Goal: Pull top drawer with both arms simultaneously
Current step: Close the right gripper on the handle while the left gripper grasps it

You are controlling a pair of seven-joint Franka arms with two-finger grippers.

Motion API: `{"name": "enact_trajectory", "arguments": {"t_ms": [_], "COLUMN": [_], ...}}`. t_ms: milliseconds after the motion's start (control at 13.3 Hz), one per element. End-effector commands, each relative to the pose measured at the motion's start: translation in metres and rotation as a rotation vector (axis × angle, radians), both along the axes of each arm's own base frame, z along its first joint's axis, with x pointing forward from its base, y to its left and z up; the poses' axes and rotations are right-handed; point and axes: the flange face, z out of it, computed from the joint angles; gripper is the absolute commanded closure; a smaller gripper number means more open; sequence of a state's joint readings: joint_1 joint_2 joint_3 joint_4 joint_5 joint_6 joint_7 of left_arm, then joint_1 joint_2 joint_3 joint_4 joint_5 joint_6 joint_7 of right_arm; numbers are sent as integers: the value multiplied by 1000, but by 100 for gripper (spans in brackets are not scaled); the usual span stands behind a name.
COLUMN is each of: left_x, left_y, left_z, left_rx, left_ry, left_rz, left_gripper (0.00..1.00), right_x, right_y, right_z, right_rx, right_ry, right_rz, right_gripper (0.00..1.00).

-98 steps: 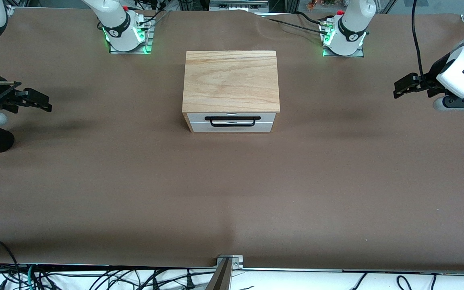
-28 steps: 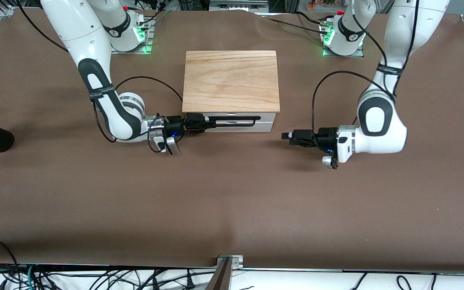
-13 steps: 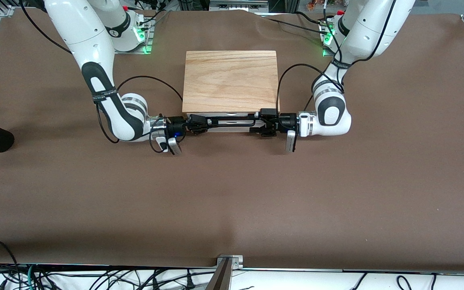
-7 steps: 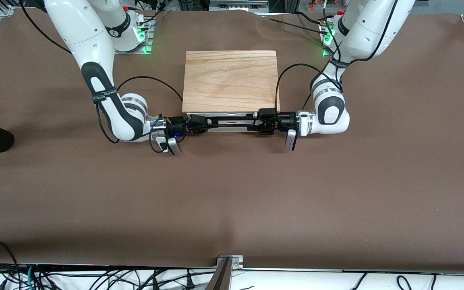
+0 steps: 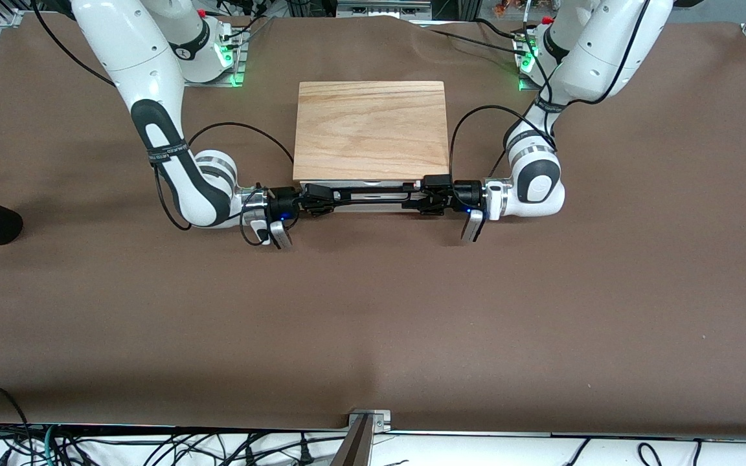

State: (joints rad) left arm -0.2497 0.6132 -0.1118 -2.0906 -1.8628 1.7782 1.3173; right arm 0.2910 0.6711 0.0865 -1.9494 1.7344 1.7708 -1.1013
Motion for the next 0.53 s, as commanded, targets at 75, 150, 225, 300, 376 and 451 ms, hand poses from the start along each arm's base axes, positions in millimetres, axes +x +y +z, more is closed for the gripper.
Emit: {"name": "enact_trajectory", "arguments": {"t_ms": [75,150,225,300,376,451], "left_x": [-29,-29,-28,-28,-29,-30], "left_y": [-1,-1,-1,-1,-1,0], "left_z": [-11,-10,-9,-10,-11,-12], "left_rx": [-7,-7,-9,-8,-7,-7], "left_ry": [-40,-42,-45,-45,-42,-40], "left_rz": [-40,-40,-40,-40,-40,-40], "left_gripper": [45,50,54,57,65,67], "right_x": [10,10,9,9,9,9], "right_y": [12,11,12,12,12,12], "right_z": [13,13,12,11,11,11], "right_rx": [40,40,38,38,38,38], "right_ry": [-29,-29,-28,-27,-27,-27], "right_rz": [-8,-10,-9,-7,-7,-7], "right_gripper": [100,100,100,100,100,100]}}
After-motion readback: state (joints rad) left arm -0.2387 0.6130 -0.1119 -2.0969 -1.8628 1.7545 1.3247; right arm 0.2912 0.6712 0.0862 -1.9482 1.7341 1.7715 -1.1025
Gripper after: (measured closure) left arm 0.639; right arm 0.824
